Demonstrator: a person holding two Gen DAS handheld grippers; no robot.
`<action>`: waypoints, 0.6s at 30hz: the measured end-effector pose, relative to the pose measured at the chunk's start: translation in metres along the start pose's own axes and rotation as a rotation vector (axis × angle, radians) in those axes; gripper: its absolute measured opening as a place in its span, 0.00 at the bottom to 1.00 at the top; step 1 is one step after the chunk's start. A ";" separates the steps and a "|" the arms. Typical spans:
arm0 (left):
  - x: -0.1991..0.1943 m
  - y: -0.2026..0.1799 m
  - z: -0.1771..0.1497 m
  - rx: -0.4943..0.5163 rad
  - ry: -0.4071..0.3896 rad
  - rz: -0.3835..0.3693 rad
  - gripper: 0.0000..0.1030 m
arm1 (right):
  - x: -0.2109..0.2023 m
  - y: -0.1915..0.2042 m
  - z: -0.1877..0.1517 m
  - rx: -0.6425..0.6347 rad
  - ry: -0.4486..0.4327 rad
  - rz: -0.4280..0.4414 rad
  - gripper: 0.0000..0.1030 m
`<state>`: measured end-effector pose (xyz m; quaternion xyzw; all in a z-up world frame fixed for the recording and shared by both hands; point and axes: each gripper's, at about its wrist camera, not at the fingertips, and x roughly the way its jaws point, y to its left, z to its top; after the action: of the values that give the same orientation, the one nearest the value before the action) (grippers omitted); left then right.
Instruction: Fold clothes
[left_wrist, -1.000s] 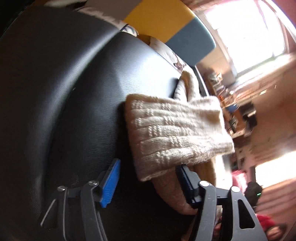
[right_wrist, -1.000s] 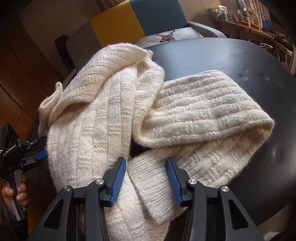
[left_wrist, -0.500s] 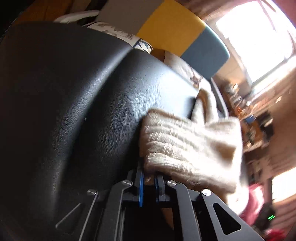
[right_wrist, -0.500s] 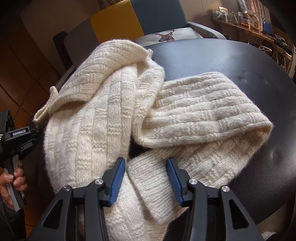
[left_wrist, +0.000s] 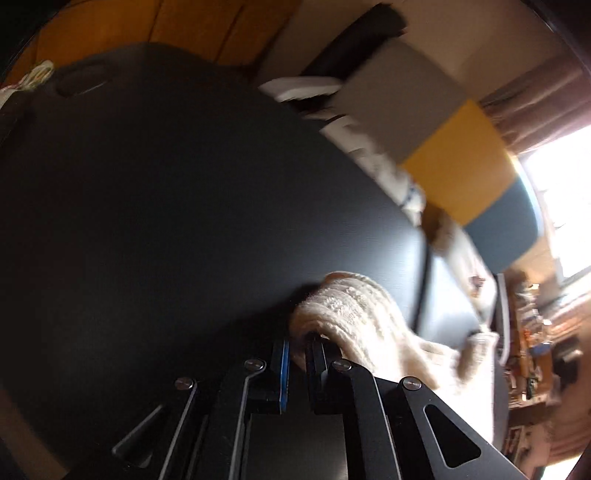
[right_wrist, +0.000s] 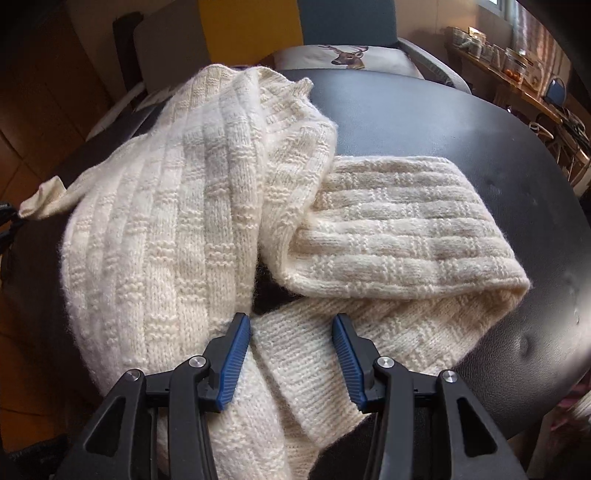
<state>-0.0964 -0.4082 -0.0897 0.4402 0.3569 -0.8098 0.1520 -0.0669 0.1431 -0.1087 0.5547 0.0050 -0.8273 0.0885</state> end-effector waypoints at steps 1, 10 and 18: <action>0.001 0.004 0.001 -0.019 0.016 0.007 0.13 | 0.000 0.004 0.003 -0.016 0.016 0.004 0.46; -0.053 -0.014 -0.057 -0.056 0.027 -0.279 0.45 | -0.034 -0.021 0.037 0.007 -0.087 0.081 0.46; -0.014 -0.127 -0.200 0.192 0.421 -0.575 0.47 | -0.059 -0.062 0.033 0.005 -0.123 0.046 0.46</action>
<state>-0.0393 -0.1780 -0.0933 0.4912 0.4118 -0.7409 -0.2005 -0.0850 0.2090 -0.0471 0.5030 -0.0151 -0.8576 0.1063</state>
